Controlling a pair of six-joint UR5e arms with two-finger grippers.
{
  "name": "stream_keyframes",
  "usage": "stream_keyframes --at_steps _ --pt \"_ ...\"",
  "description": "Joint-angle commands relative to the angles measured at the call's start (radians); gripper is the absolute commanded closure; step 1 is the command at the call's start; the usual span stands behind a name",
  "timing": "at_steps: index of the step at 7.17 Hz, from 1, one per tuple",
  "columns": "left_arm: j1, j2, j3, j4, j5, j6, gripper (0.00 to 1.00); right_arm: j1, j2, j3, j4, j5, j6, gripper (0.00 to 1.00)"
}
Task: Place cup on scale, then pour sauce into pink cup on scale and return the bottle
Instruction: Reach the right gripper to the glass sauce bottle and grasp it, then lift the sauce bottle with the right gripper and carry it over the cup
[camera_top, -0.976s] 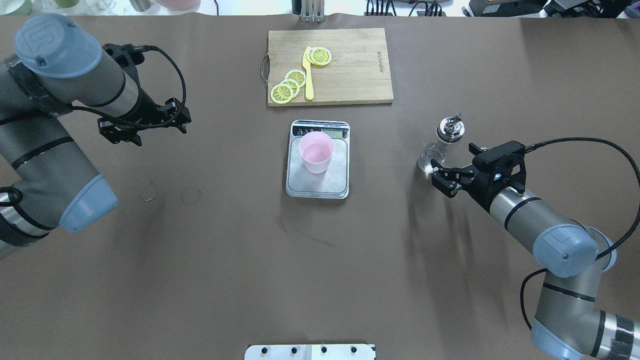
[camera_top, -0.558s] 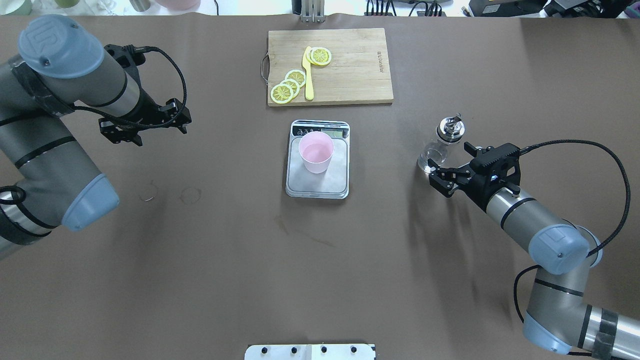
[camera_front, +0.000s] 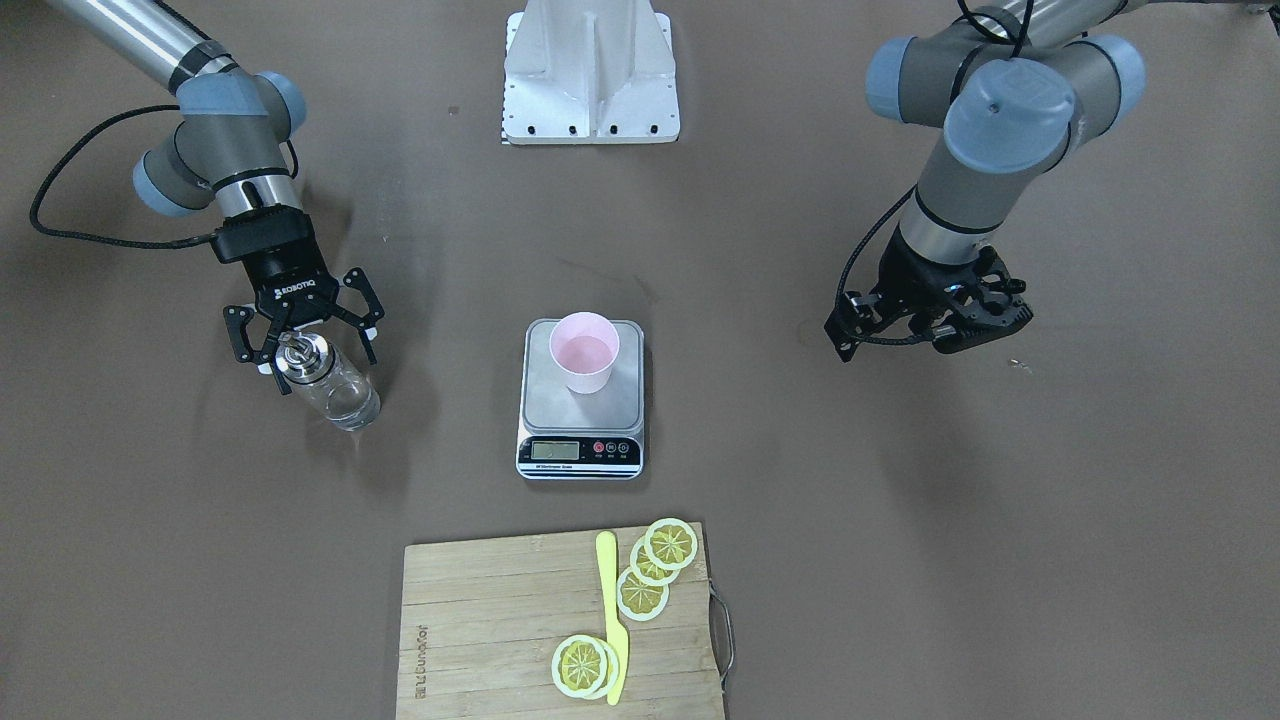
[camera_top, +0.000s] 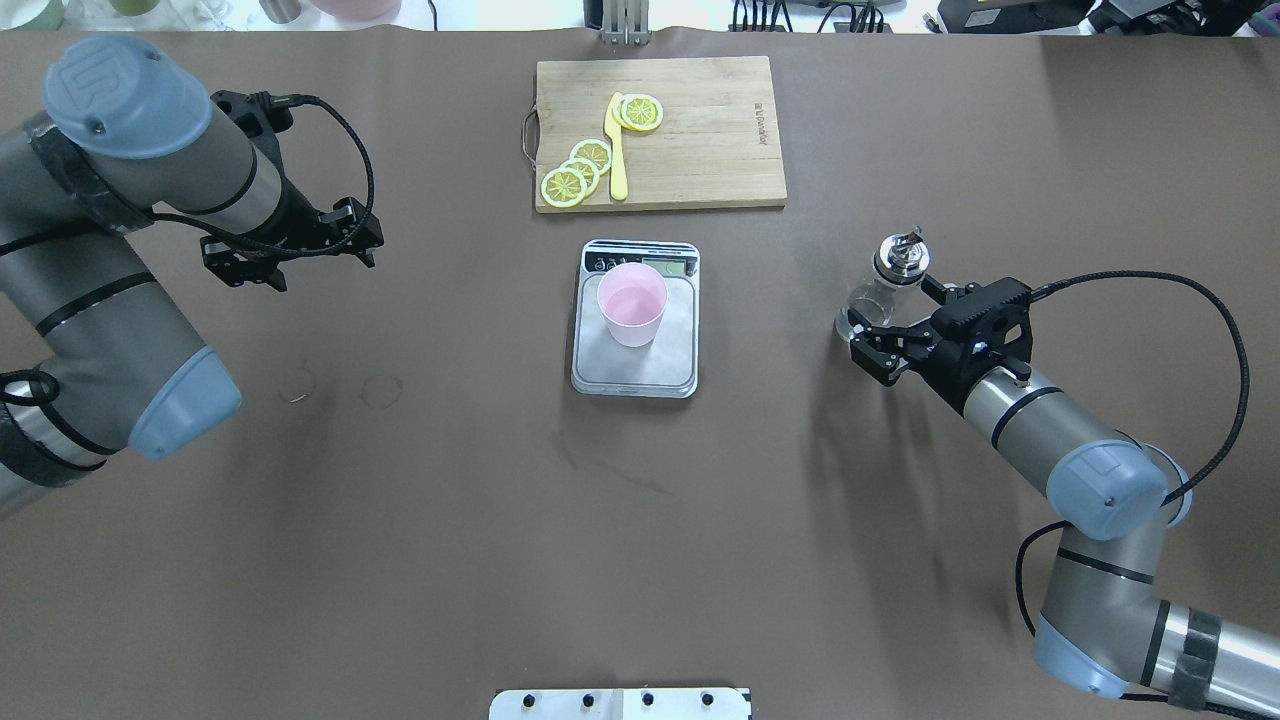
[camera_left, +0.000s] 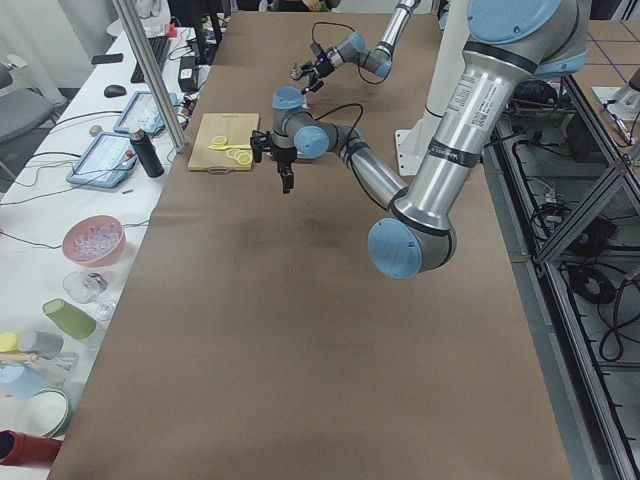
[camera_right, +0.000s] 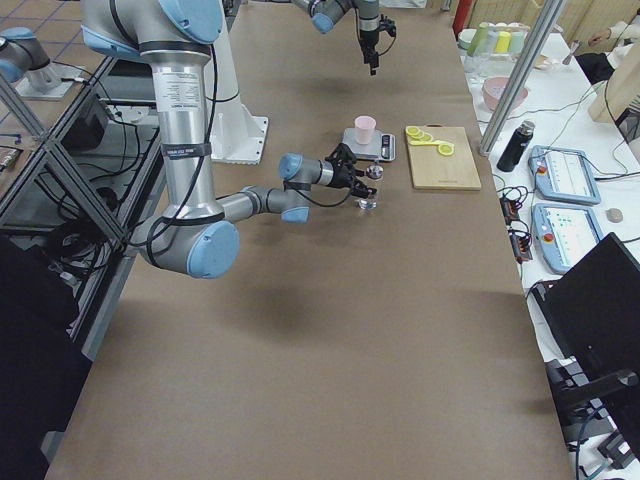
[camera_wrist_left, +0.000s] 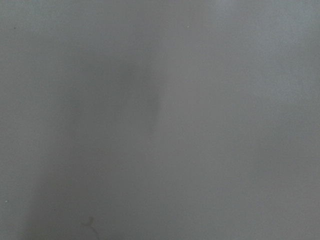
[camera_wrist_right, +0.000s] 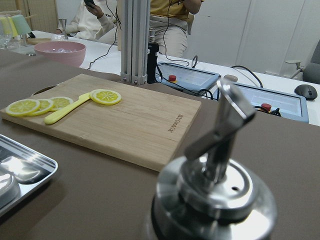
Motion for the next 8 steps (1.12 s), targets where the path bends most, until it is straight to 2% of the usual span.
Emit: stream_keyframes --at_steps 1,2,4,5,6,7,8 --pt "0.0 0.0 0.003 -0.001 0.0 0.0 0.02 0.023 0.03 -0.033 -0.001 0.001 0.0 0.03" --pt "0.0 0.0 0.003 -0.001 0.0 0.0 0.02 0.025 0.032 -0.033 0.0 0.002 0.006 0.11" --pt "0.0 -0.003 0.009 -0.002 0.0 0.0 0.02 0.026 0.027 -0.044 0.006 0.005 0.008 0.15" --pt "0.0 -0.003 0.009 -0.002 -0.001 0.0 0.02 0.026 0.027 -0.045 0.006 0.005 0.008 0.42" --pt "0.0 -0.002 0.009 -0.005 -0.002 0.0 0.02 0.026 0.026 -0.042 0.005 0.008 0.001 0.76" --pt "-0.002 -0.003 0.013 -0.006 -0.002 0.0 0.02 0.034 0.029 -0.03 -0.003 0.015 0.0 1.0" --pt "-0.002 -0.003 0.013 -0.006 0.0 0.0 0.02 0.05 0.029 0.002 -0.027 0.037 0.0 1.0"
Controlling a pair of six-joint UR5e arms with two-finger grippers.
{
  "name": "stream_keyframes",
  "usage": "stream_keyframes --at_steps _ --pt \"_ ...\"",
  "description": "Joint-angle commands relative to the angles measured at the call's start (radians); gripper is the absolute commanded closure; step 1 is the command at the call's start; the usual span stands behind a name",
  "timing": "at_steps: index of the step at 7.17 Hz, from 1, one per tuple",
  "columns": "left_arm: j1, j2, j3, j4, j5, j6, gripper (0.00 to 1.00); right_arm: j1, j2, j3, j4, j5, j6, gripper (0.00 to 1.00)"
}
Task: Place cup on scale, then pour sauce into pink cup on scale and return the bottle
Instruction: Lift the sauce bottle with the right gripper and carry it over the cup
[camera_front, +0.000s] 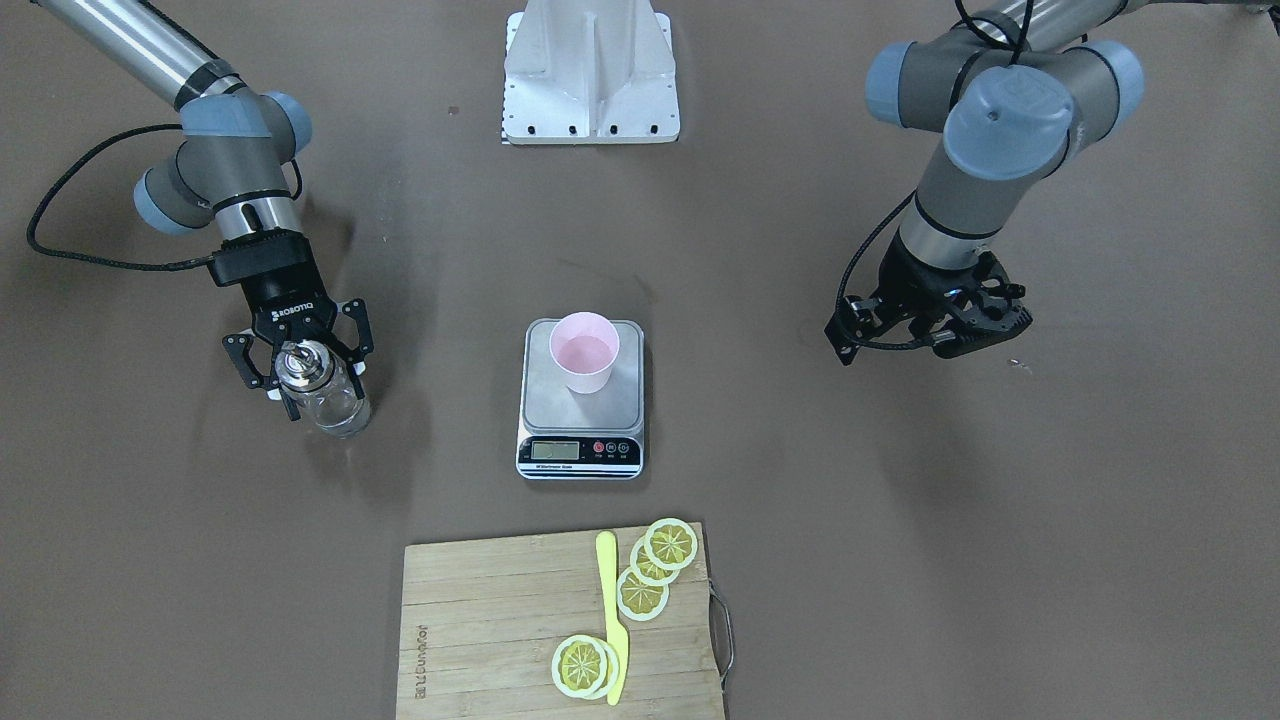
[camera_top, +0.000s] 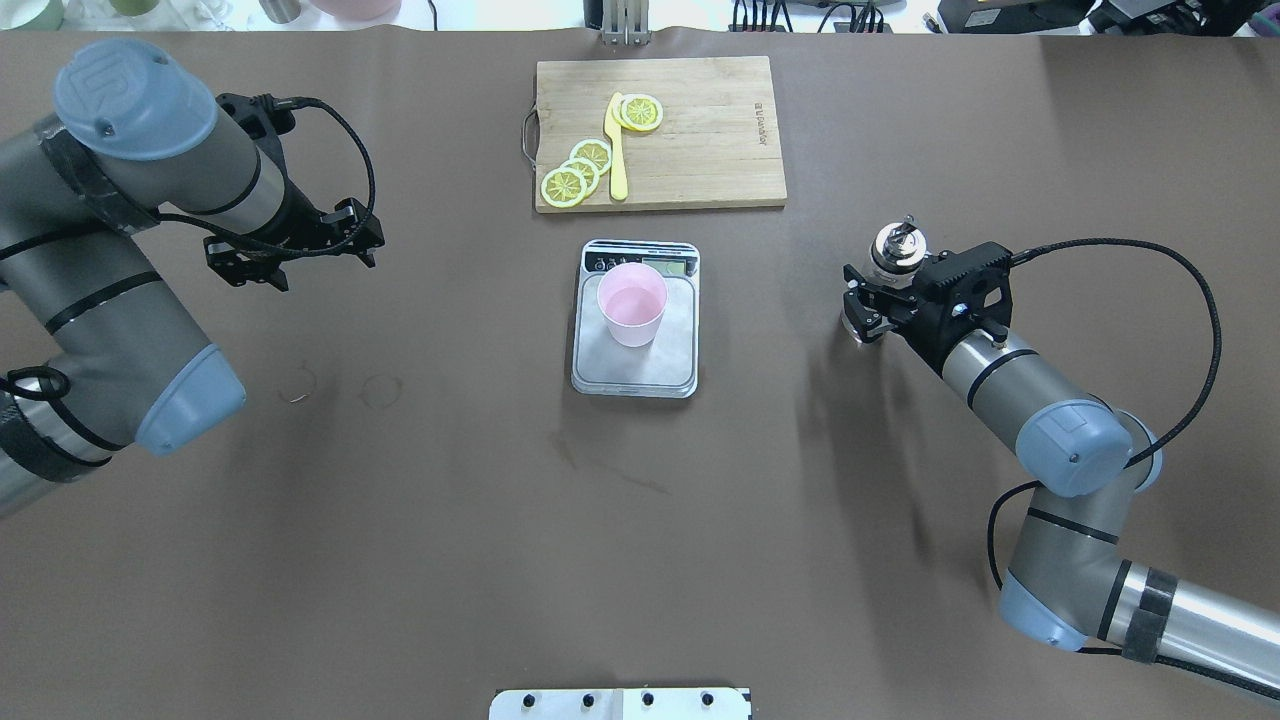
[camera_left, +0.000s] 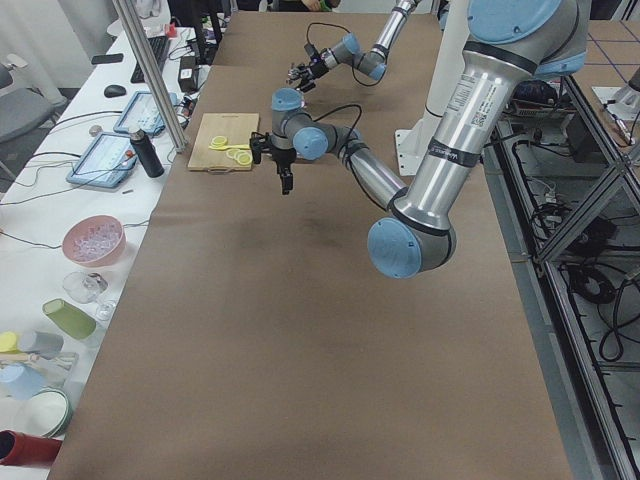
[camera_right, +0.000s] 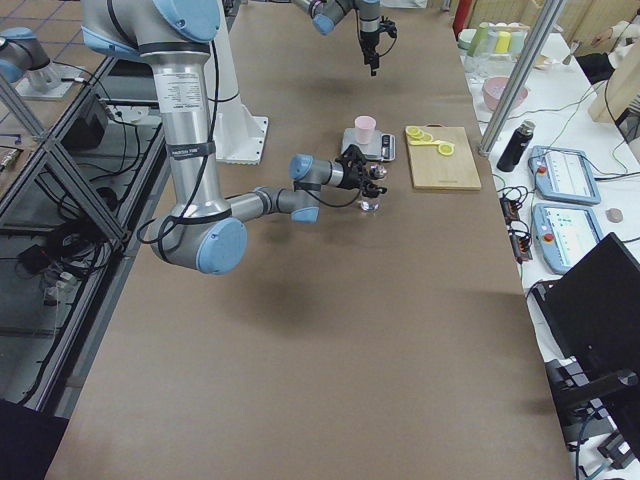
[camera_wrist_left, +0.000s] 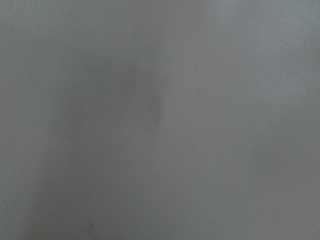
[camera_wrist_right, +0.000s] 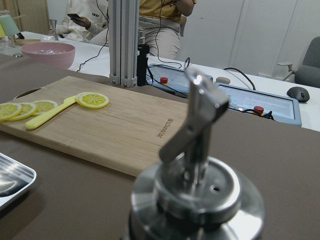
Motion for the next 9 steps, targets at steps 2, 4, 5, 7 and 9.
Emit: stream_keyframes --at_steps 2,4,5,7,9 --pt "-0.001 0.0 0.003 -0.002 0.0 0.0 0.02 0.029 0.01 0.067 -0.076 0.03 -0.053 1.0" --pt "-0.008 0.0 0.009 -0.003 0.0 0.0 0.02 0.038 0.048 0.16 -0.268 0.019 -0.197 1.0" --pt "-0.014 0.0 0.009 -0.005 -0.002 0.0 0.02 0.037 0.114 0.178 -0.373 -0.007 -0.225 1.0" --pt "-0.043 0.001 0.009 0.0 -0.008 0.067 0.02 0.003 0.177 0.249 -0.6 -0.064 -0.312 1.0" --pt "-0.077 0.022 0.023 0.0 -0.01 0.136 0.02 -0.064 0.191 0.281 -0.72 -0.172 -0.427 1.0"
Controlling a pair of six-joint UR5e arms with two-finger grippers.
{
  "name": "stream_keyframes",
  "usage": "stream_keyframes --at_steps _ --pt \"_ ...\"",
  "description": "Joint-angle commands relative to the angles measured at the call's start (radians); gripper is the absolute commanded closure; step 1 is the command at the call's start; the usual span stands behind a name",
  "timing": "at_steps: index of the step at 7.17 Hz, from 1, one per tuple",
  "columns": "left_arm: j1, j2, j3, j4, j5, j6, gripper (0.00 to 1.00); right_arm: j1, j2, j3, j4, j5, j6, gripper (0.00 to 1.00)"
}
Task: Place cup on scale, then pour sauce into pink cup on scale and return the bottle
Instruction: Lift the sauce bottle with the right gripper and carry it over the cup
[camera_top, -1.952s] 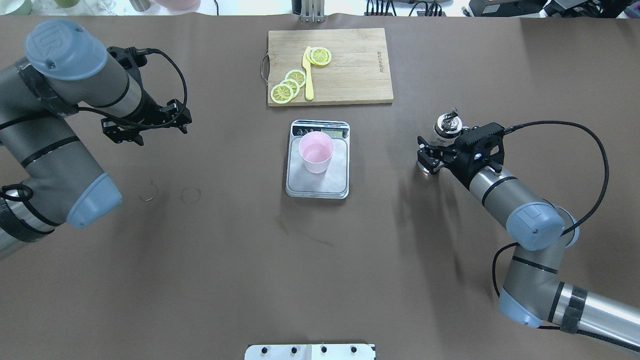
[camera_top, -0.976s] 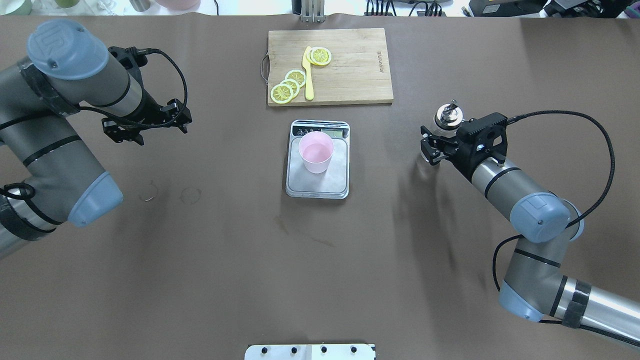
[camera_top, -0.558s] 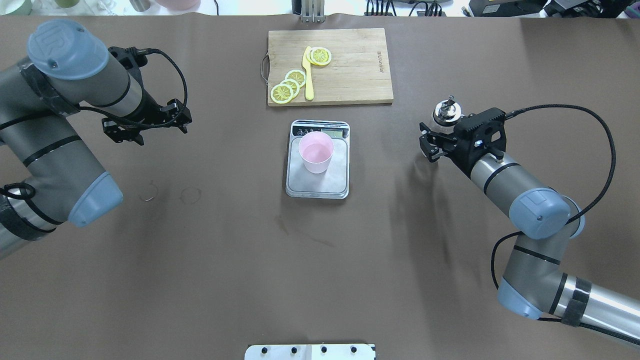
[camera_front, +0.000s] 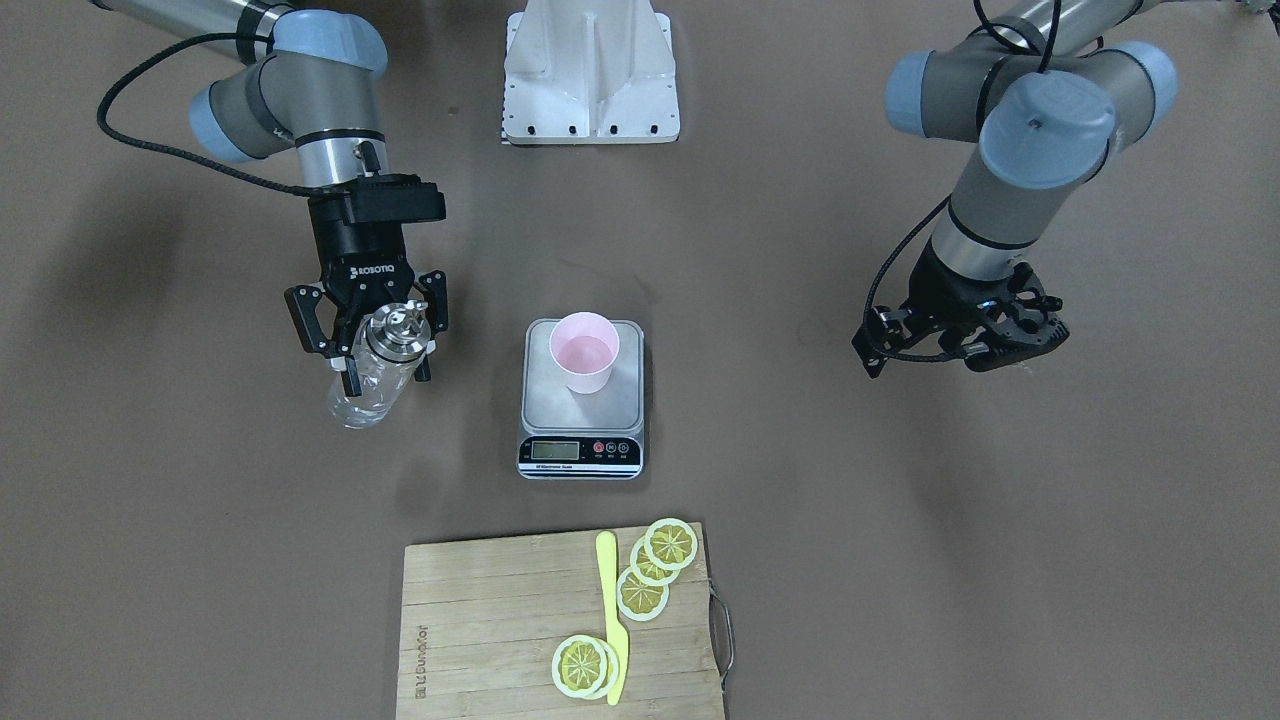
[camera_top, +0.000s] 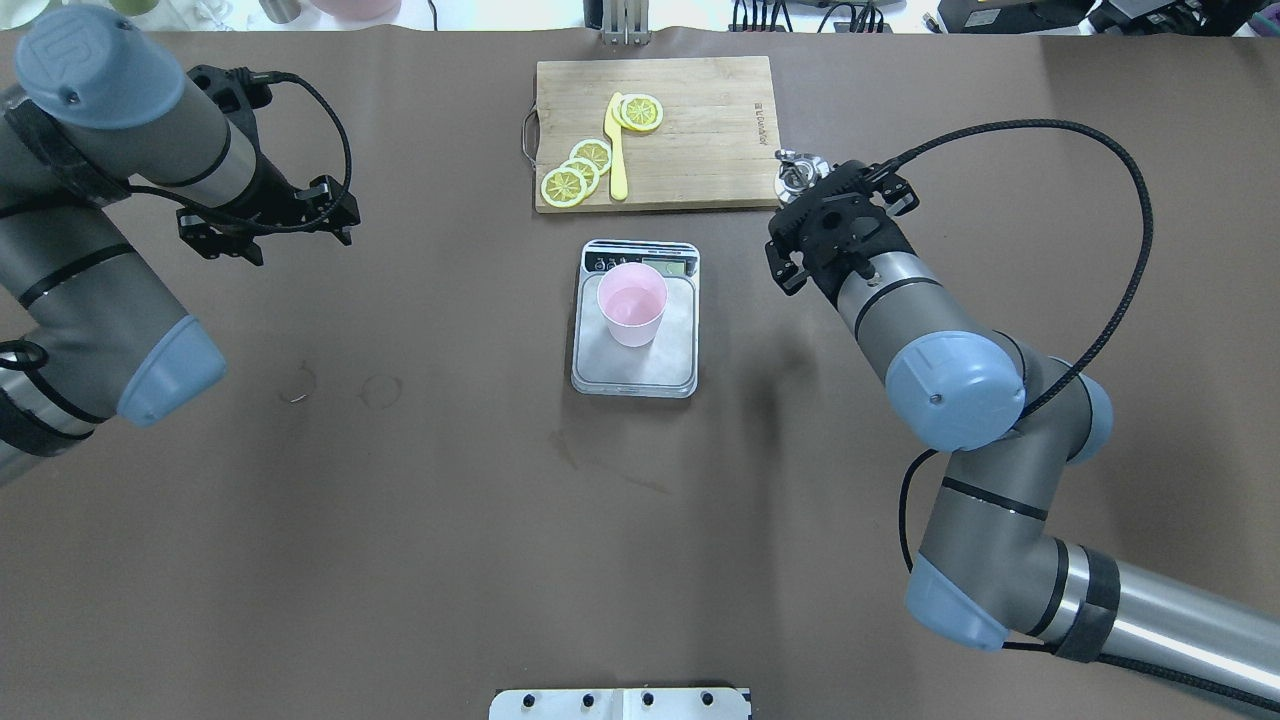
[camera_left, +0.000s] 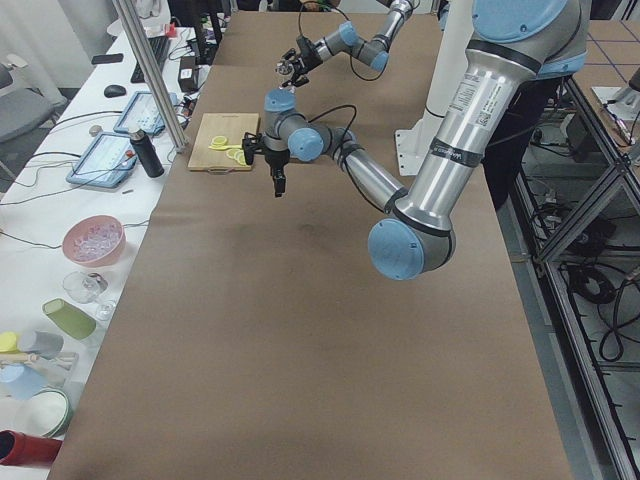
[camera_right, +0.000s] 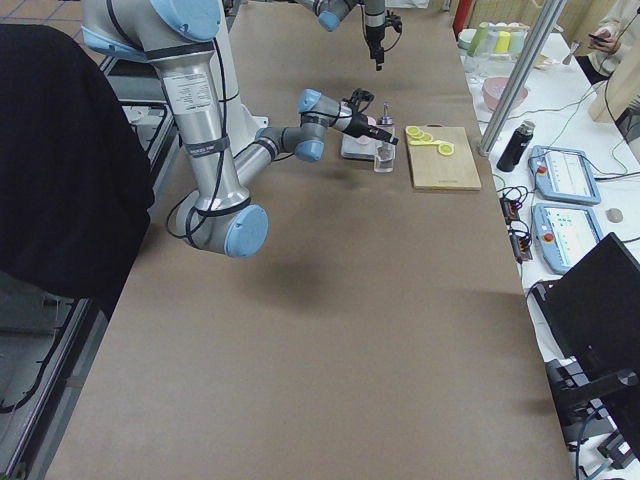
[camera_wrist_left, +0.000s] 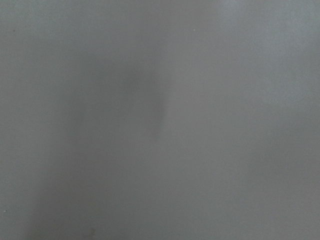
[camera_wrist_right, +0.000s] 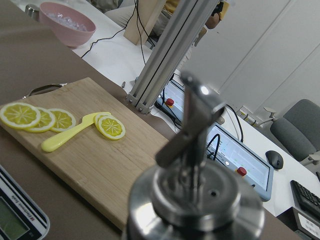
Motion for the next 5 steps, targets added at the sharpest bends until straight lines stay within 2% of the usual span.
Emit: stream_keyframes --at_steps 1,3,5 --pt "-0.044 0.038 0.007 -0.001 -0.027 0.099 0.02 -0.096 0.021 0.018 -0.145 -0.165 -0.124 1.0" --pt "-0.101 0.098 0.013 -0.003 -0.056 0.254 0.02 -0.133 0.036 0.018 -0.25 -0.232 -0.172 1.0" --pt "-0.111 0.101 0.03 -0.003 -0.056 0.259 0.02 -0.139 0.079 0.014 -0.389 -0.309 -0.32 1.0"
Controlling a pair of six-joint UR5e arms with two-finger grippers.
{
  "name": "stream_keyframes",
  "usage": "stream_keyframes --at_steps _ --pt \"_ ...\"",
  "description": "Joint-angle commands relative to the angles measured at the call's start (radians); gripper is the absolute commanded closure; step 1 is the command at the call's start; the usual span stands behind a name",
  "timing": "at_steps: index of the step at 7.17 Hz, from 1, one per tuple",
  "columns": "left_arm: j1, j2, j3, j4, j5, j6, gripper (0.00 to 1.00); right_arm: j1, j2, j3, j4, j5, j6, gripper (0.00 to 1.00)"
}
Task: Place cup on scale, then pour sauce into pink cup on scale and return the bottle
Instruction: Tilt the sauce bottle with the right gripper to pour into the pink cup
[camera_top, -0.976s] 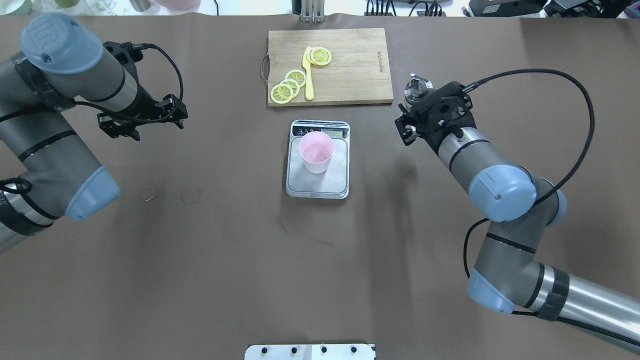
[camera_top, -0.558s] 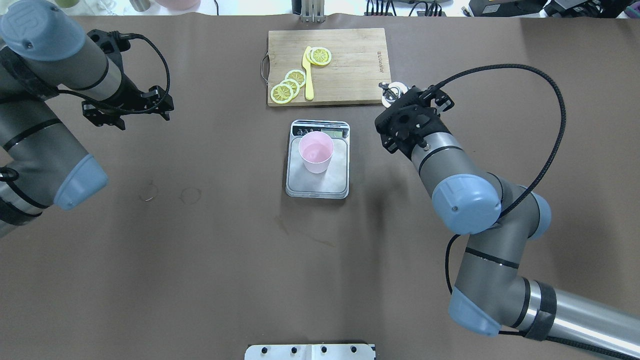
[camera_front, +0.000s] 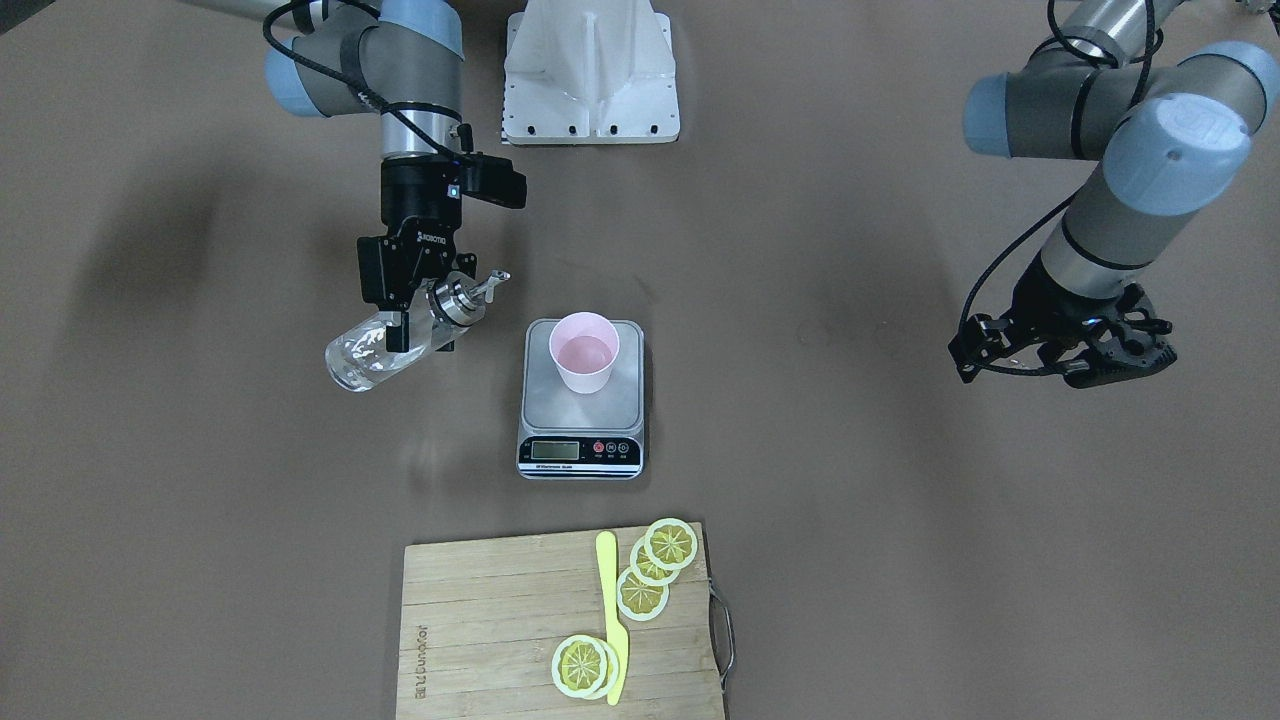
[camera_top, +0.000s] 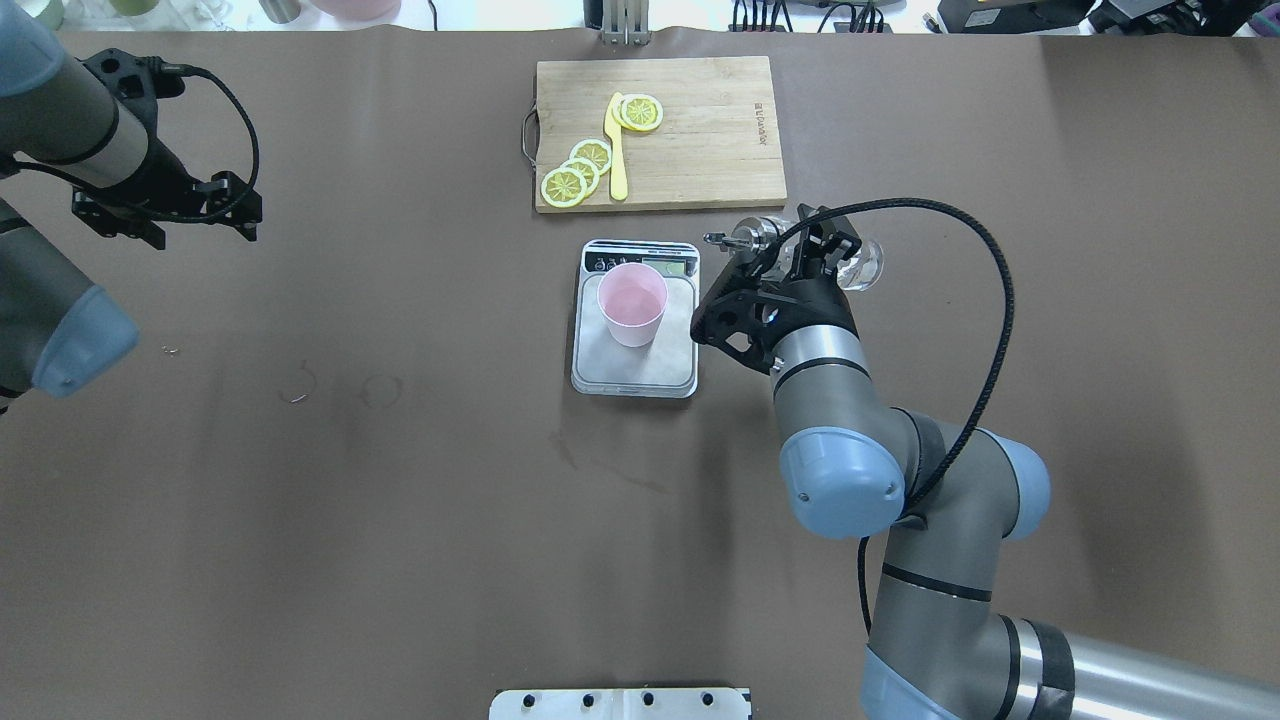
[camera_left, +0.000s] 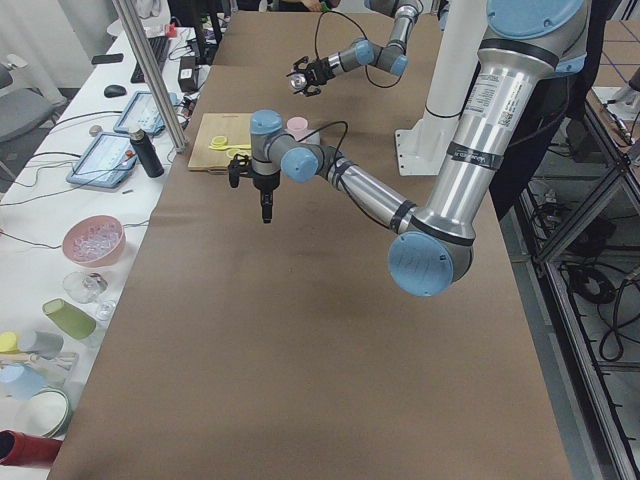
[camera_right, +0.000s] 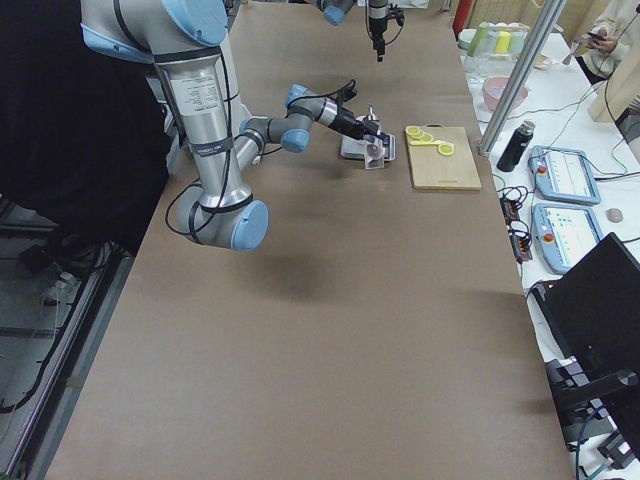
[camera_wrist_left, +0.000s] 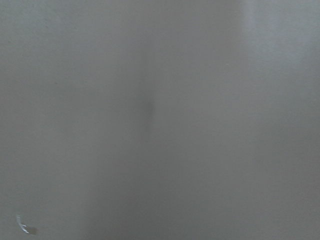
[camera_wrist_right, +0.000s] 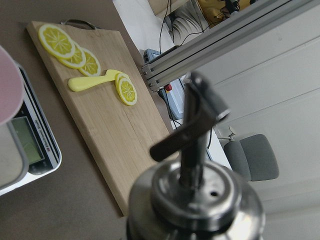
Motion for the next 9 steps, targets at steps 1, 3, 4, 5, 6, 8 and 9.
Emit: stream_keyframes --at_steps 1,3,4,5,6,8,9 --pt "-0.011 0.005 0.019 -0.002 -0.002 0.015 0.02 -0.02 0.028 -0.005 -0.161 -0.093 -0.103 1.0" --pt "-0.02 0.005 0.037 -0.002 -0.002 0.029 0.02 -0.032 0.048 -0.021 -0.226 -0.153 -0.157 1.0" --pt "-0.02 0.005 0.05 -0.008 -0.002 0.029 0.02 -0.037 0.065 -0.036 -0.258 -0.165 -0.168 1.0" --pt "-0.025 0.005 0.068 -0.032 -0.002 0.029 0.02 -0.037 0.1 -0.054 -0.277 -0.172 -0.177 1.0" --pt "-0.028 0.005 0.082 -0.048 -0.002 0.03 0.02 -0.037 0.114 -0.071 -0.31 -0.188 -0.203 1.0" --pt "-0.028 0.005 0.106 -0.062 -0.002 0.03 0.02 -0.037 0.131 -0.114 -0.311 -0.214 -0.207 1.0" --pt "-0.028 0.005 0.132 -0.098 -0.002 0.03 0.02 -0.037 0.147 -0.148 -0.311 -0.231 -0.208 1.0"
